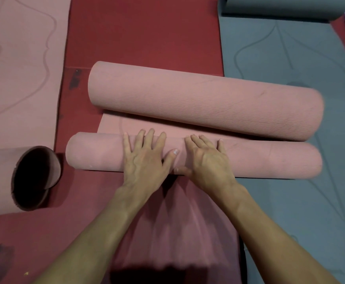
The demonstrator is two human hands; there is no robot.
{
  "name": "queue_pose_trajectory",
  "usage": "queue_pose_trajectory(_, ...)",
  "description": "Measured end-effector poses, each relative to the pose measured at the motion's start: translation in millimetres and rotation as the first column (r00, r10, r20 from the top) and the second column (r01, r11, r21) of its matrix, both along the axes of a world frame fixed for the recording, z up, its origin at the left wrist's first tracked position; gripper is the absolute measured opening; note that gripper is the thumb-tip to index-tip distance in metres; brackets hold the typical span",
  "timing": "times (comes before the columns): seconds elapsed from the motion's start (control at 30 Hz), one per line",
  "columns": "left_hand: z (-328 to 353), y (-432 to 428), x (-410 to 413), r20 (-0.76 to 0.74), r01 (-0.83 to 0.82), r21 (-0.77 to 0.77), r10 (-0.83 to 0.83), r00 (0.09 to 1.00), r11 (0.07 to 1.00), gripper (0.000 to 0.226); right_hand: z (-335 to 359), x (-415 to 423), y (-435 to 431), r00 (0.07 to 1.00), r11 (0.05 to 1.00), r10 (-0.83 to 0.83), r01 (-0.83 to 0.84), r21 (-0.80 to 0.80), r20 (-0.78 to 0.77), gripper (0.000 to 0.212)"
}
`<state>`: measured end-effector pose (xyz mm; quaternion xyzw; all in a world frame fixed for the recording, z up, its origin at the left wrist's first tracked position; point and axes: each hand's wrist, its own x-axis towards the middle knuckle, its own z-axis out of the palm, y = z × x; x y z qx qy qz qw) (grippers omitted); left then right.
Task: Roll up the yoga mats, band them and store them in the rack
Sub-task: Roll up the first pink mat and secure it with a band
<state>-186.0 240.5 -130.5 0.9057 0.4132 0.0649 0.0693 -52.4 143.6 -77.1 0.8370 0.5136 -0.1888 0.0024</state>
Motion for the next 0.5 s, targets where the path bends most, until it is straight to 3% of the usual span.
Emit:
queue_pose_trajectory(0.23,-9,-9,0,0.033,0.028,0.037,-0.029,0.999,0.999,0.067,-3,0,2,1.000,1.000,-0.002,0.002,0.004,0.000,0.087)
queue_pose_trajectory(0.4,-9,-11,0,0.067,0.014,0.041,-0.016,0.998,0.999,0.066,-2,-12,1,0.994,0.996,-0.048,0.040,0.082,0.094,0.064)
queue_pose_trajectory(0.5,-10,-13,-1,0.078,0.009,0.054,-0.013,0.997,0.999,0.066,-8,-20,-9,0.993,0.992,-0.060,0.047,0.118,0.104,0.070)
